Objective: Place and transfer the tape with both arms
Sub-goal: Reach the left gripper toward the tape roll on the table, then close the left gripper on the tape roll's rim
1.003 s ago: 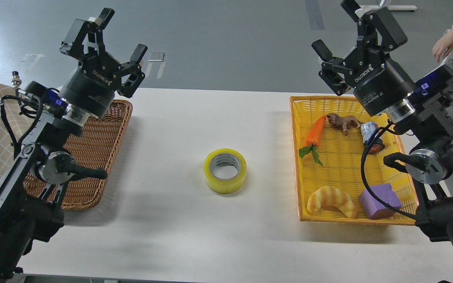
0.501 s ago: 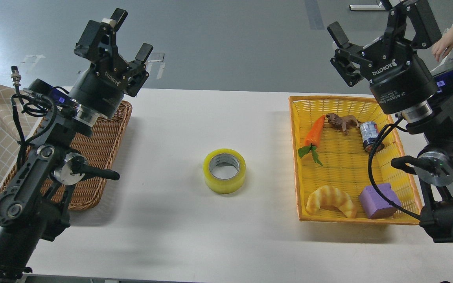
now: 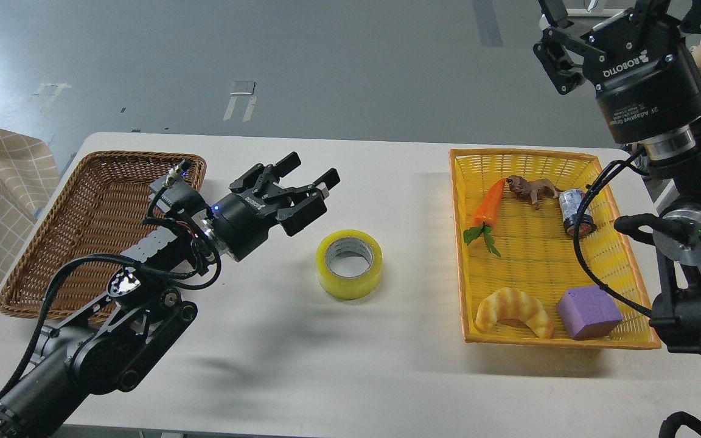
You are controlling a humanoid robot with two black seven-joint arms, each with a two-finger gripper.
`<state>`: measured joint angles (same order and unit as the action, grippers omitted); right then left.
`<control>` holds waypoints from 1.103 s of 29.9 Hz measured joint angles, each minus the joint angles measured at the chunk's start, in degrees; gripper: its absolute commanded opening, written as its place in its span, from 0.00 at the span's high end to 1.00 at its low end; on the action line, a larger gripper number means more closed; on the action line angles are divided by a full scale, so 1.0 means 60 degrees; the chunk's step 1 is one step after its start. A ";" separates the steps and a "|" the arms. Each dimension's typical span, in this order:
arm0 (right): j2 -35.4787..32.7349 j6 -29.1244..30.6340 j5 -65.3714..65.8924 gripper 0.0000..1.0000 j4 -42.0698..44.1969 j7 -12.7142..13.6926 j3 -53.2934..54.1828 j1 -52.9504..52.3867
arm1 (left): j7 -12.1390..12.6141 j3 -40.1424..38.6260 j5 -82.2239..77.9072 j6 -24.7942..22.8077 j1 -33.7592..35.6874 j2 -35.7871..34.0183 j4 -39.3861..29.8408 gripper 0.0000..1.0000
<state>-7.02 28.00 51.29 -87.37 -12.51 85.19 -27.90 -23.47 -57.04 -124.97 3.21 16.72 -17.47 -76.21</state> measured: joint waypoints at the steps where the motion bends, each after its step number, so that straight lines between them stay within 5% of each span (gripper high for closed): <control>1: 0.0005 -0.0006 0.0001 0.00 -0.0127 0.0031 0.0003 -0.0058 | 0.0000 0.0096 -0.0004 0.0000 0.0043 -0.0087 0.0080 0.02; 15: -0.0001 -0.0216 0.0021 0.00 -0.0599 0.0307 -0.0083 -0.0585 | 0.0103 0.2386 -0.0007 0.0001 0.0996 -0.0277 0.2432 0.02; 33: -0.0249 -0.0187 0.0029 0.00 -0.0311 0.0299 -0.0026 -0.0146 | 0.0498 0.2897 -0.0005 -0.0046 0.1716 0.0773 0.3734 0.03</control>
<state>-8.52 26.88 51.47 -89.23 -10.72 85.03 -28.78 -20.48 -39.66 -125.00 2.94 27.02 -12.84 -53.81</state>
